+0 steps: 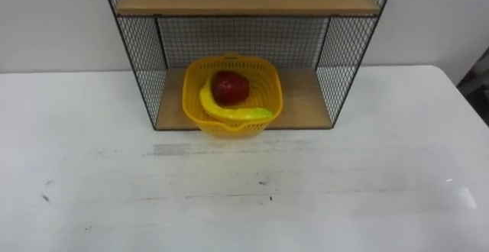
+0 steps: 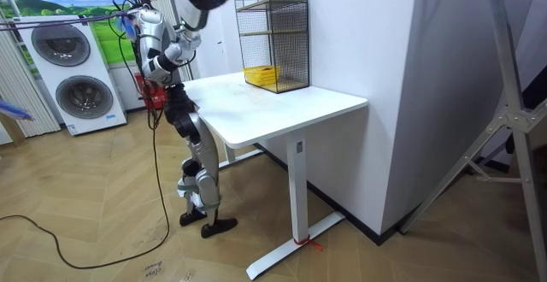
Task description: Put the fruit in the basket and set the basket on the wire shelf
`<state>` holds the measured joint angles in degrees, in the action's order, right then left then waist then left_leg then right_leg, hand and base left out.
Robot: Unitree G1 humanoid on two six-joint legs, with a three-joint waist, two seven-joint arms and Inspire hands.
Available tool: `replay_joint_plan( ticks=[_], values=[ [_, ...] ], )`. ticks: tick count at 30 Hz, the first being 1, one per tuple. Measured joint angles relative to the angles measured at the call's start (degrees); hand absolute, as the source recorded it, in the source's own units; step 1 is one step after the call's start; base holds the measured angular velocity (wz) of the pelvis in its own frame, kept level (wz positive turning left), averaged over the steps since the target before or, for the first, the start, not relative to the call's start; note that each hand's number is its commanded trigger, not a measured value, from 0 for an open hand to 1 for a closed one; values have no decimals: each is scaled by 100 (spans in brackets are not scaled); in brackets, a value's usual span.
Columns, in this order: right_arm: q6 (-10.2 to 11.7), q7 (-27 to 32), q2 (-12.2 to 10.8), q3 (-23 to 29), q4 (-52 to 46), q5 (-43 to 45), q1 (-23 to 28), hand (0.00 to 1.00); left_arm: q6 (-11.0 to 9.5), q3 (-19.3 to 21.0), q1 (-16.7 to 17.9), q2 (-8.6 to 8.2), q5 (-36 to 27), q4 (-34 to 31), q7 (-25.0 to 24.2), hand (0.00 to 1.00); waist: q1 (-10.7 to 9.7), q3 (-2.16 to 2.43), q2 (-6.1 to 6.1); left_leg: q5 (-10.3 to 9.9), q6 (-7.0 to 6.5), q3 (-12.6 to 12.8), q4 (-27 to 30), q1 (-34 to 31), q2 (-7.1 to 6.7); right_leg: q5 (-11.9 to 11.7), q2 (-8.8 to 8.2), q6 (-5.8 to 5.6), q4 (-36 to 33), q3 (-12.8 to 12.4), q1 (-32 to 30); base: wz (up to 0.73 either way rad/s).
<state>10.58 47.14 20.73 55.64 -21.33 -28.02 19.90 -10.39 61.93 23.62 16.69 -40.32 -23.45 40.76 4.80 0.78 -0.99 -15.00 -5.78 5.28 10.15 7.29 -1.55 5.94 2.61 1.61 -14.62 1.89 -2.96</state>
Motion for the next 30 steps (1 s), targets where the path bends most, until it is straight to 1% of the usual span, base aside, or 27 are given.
replay_joint_plan(
  ticks=[1,2,3,4,6,7,8,9,10,12,13,14,15,16,17,18,19,21,22,23,24,25,26,27,28,29,30],
  values=[
    [0,141,46,104,128,-161,15,0,-6,71,32,48,-144,114,134,0,14,-1,2,-2,-3,-20,16,-19,-12,21,-13,-4,-21,5,-15,16],
    [-4,380,87,273,379,-420,53,0,-18,186,108,121,-458,377,359,0,15,0,-3,-8,-11,-74,57,-76,-33,45,-42,-16,-33,42,-40,18],
    [-5,570,87,383,654,-681,80,0,-44,280,161,158,-838,667,536,0,14,1,-12,-8,-12,-90,78,-117,-39,46,-59,-17,-41,86,-66,16],
    [-9,622,87,426,835,-829,123,0,-73,313,182,192,-1042,857,612,0,4,2,-15,-9,-12,-93,97,-142,-38,46,-69,-17,-45,127,-80,12],
    [-77,778,89,488,1388,-1734,211,0,-88,325,302,317,-1880,1829,804,0,13,7,-42,-13,-14,-112,169,-279,-47,53,-80,-8,-100,139,-200,5],
    [-88,772,90,488,1548,-1949,212,0,-86,317,314,334,-2064,2124,828,0,4,2,-50,-13,-14,-130,174,-305,-56,59,-89,-6,-112,144,-226,10],
    [-164,764,89,478,1956,-2337,233,0,-75,263,312,339,-2349,2678,889,0,-24,8,-69,-14,-14,-197,210,-371,-72,67,-108,-9,-113,156,-259,18],
    [-211,746,88,428,2435,-2719,320,0,-69,98,312,338,-2553,3244,897,0,-65,6,-74,-17,-13,-247,255,-442,-90,82,-126,-16,-136,175,-310,22],
    [-227,708,82,389,2686,-2886,364,0,-67,13,309,339,-2653,3517,889,0,-68,5,-84,-16,-13,-265,260,-465,-93,81,-134,-16,-125,194,-314,21],
    [-284,434,66,19,4121,-3426,461,0,-47,-429,307,323,-2888,4753,777,0,-71,10,-91,-11,-16,-292,260,-470,-94,80,-146,-19,-101,229,-297,12],
    [-315,359,45,-75,4489,-3556,461,0,-35,-524,290,304,-2953,5053,728,0,-77,10,-86,-11,-16,-300,259,-469,-95,82,-148,-20,-102,236,-293,6],
    [-331,229,-74,-206,5136,-3827,442,0,7,-710,254,228,-3020,5576,649,0,-88,11,-84,-12,-16,-323,260,-463,-97,86,-149,-23,-95,248,-278,11],
    [-336,81,-243,-323,5744,-4032,425,0,31,-881,245,91,-3027,5993,537,0,-128,10,-77,-16,-10,-366,257,-459,-100,89,-157,-24,-72,285,-249,14],
    [-336,-19,-349,-337,6033,-4053,409,0,43,-939,229,12,-2994,6187,461,0,-157,10,-77,-27,10,-392,254,-447,-99,90,-152,-26,-31,284,-212,14],
    [-335,-196,-563,-389,6550,-4089,397,0,54,-1076,199,-147,-2899,6535,314,0,-165,7,-75,-30,15,-402,241,-403,-92,92,-145,-32,1,282,-154,9],
    [-335,-335,-713,-545,7030,-4137,381,0,65,-1233,194,-294,-2807,6818,148,0,-174,4,-71,-33,15,-401,227,-346,-89,111,-145,-38,-10,287,-106,4],
    [-335,-426,-770,-655,7257,-4140,362,0,91,-1350,188,-350,-2695,6986,32,0,-177,4,-70,-35,12,-399,225,-325,-91,120,-147,-39,-23,285,-92,-3],
    [-367,-800,-912,-1054,8091,-4147,195,0,205,-1660,98,-529,-2391,7651,-576,0,-209,-2,-65,-35,10,-388,199,-235,-93,119,-144,-41,-22,267,-21,-5],
    [-378,-914,-943,-1168,8257,-4146,148,0,240,-1757,80,-558,-2339,7800,-739,0,-229,-6,-58,-36,8,-382,186,-200,-92,120,-146,-42,-16,270,10,0],
    [-416,-1153,-986,-1364,8593,-4141,12,0,300,-1930,56,-646,-2200,8075,-1062,0,-288,-8,-53,-37,7,-380,153,-127,-92,118,-144,-44,17,273,72,-5],
    [-481,-1380,-1005,-1582,8865,-4094,-131,0,381,-2137,-9,-721,-1921,8353,-1358,0,-307,-11,-57,-42,1,-359,141,-70,-93,117,-140,-46,48,257,112,-7],
    [-537,-1495,-1010,-1658,8991,-4005,-225,0,435,-2227,-68,-741,-1738,8509,-1509,0,-314,-11,-57,-42,1,-353,141,-54,-92,114,-137,-51,61,248,131,-6],
    [-651,-1750,-1007,-1862,9243,-3646,-358,0,565,-2386,-202,-760,-1292,8802,-1841,0,-331,-11,-56,-43,-2,-346,142,-51,-92,108,-136,-59,98,242,154,0],
    [-747,-2057,-1011,-2114,9372,-3236,-426,0,671,-2537,-273,-802,-859,8930,-2180,0,-333,-12,-54,-41,-5,-324,133,-24,-89,90,-127,-69,108,221,182,-4],
    [-796,-2201,-1011,-2238,9421,-2990,-448,0,728,-2599,-300,-812,-631,8991,-2329,0,-324,-13,-55,-41,-6,-292,117,10,-84,87,-117,-72,114,191,193,-16],
    [-919,-2453,-998,-2497,9520,-2357,-515,0,872,-2649,-323,-838,-50,9049,-2570,0,-288,-14,-55,-47,-24,-221,94,81,-63,86,-81,-73,122,108,241,-28],
    [-1033,-2665,-993,-2787,9557,-1659,-599,0,974,-2800,-344,-853,458,9056,-2739,0,-273,-25,-46,-36,-48,-138,68,121,-44,60,-53,-67,127,56,258,-28]
  ],
)
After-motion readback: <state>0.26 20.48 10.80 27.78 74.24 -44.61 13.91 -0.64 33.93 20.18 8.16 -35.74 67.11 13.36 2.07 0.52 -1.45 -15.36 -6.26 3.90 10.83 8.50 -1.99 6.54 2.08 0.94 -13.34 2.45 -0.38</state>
